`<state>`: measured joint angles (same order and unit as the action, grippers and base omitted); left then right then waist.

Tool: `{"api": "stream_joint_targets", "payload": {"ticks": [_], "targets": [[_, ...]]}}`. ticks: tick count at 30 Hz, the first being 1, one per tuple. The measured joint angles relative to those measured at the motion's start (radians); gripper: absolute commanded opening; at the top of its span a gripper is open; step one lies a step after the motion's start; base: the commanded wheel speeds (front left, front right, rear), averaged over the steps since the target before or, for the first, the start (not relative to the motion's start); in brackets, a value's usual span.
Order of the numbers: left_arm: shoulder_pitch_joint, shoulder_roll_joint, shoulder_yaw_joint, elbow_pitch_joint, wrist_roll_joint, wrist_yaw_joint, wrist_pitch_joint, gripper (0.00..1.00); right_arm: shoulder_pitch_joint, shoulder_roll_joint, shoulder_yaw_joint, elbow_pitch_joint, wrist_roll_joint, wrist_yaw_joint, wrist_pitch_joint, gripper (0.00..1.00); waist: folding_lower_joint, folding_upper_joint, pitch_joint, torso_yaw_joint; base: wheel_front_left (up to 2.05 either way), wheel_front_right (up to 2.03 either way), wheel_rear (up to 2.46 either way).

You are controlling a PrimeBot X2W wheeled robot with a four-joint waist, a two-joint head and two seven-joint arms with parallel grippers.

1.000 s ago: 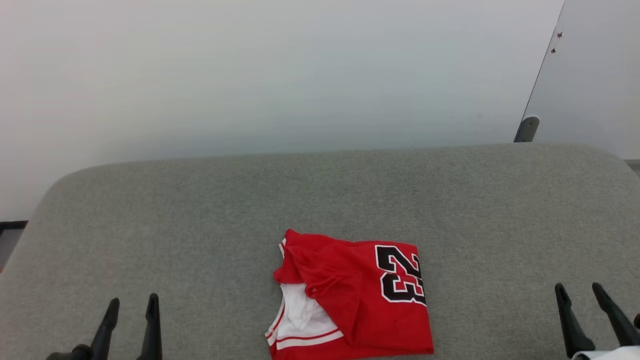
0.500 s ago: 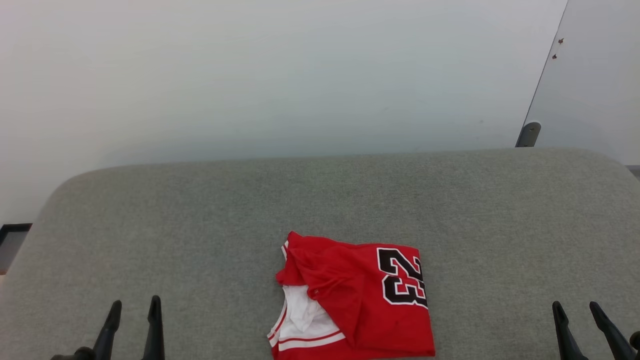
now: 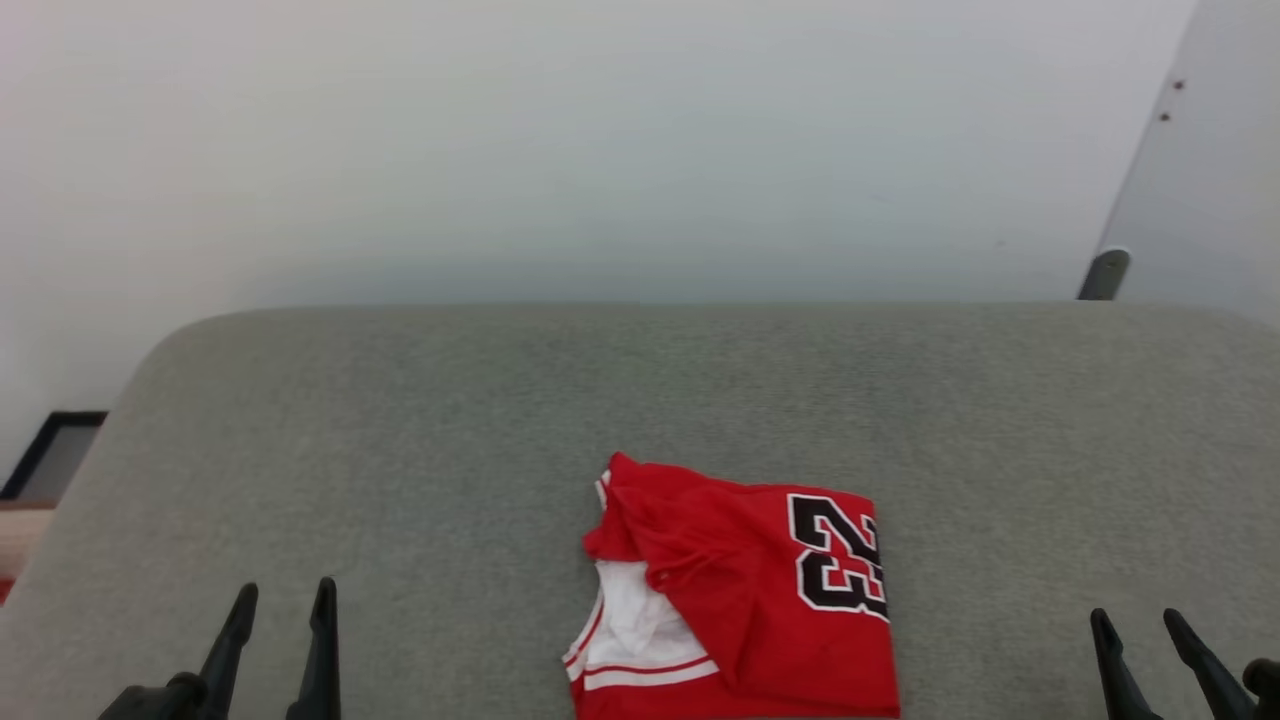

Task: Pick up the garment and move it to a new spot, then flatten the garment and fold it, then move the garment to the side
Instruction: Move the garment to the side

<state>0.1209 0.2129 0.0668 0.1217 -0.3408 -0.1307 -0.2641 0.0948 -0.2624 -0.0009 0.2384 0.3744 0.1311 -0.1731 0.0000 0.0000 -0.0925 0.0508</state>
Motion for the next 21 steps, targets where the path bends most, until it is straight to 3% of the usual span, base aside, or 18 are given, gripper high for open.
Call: {"api": "stream_joint_targets", "payload": {"ticks": [21], "targets": [[-0.032, -0.005, -0.049, 0.041, 0.018, 0.009, 0.001, 1.0, -0.158, -0.039, 0.143, 0.084, 0.085, 0.0, 0.259, 1.0, 0.0, 0.0, 0.035, 0.201, 0.0, 0.0, 0.0]]}}
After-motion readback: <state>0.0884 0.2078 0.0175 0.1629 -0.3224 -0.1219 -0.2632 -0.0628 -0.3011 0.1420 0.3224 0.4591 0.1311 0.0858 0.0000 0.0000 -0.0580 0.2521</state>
